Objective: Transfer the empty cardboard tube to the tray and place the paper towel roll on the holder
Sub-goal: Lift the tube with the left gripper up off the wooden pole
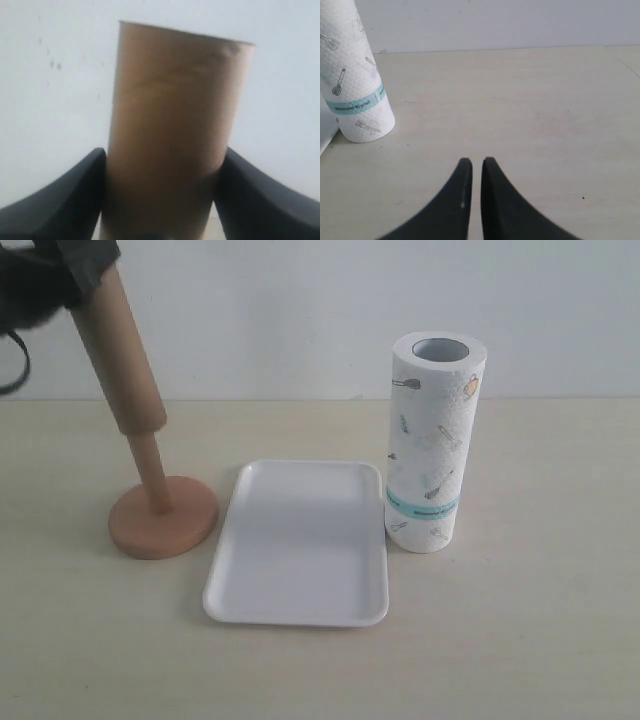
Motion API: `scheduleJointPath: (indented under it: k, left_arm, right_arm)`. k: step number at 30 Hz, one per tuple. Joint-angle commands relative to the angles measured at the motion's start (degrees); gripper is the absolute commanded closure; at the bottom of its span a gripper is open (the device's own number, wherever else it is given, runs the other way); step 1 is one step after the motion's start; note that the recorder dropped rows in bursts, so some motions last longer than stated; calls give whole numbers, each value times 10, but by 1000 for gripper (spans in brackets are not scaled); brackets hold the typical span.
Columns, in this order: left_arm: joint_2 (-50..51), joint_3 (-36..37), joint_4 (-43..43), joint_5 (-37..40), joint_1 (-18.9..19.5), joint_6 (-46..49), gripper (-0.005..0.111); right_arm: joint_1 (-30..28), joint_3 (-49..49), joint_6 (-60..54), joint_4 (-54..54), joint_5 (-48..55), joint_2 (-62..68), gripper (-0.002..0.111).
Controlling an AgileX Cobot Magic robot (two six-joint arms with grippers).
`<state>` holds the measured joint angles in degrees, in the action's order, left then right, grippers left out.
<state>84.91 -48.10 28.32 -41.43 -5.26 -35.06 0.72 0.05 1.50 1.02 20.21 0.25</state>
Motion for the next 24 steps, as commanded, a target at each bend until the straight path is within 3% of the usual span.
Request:
scheduleJointPath:
  k: [1, 4, 10, 12, 16, 20, 24]
  left_arm:
    - [-84, -63, 78, 93, 0, -67, 103]
    - [-128, -116, 130, 143, 0, -131, 103]
    - [-168, -208, 253, 149, 0, -258, 103]
    - [-176, -248, 353, 136, 0, -375, 103]
    - [-187, -264, 473, 68, -13, -491, 103]
    - [-203, -246, 619, 100, -111, -562, 103]
    - [-214, -126, 636, 254, -255, -542, 103]
  right_arm:
    - [-1, 0, -1, -2, -6, -3, 101]
    - [-1, 0, -1, -2, -6, -3, 101]
    - [-1, 0, -1, -2, -6, -3, 101]
    - [-1, 0, -1, -2, -6, -3, 101]
    - [-1, 0, -1, -2, -4, -3, 101]
    - [-1, 0, -1, -2, -4, -3, 101]
    - [-1, 0, -1, -2, -4, -3, 101]
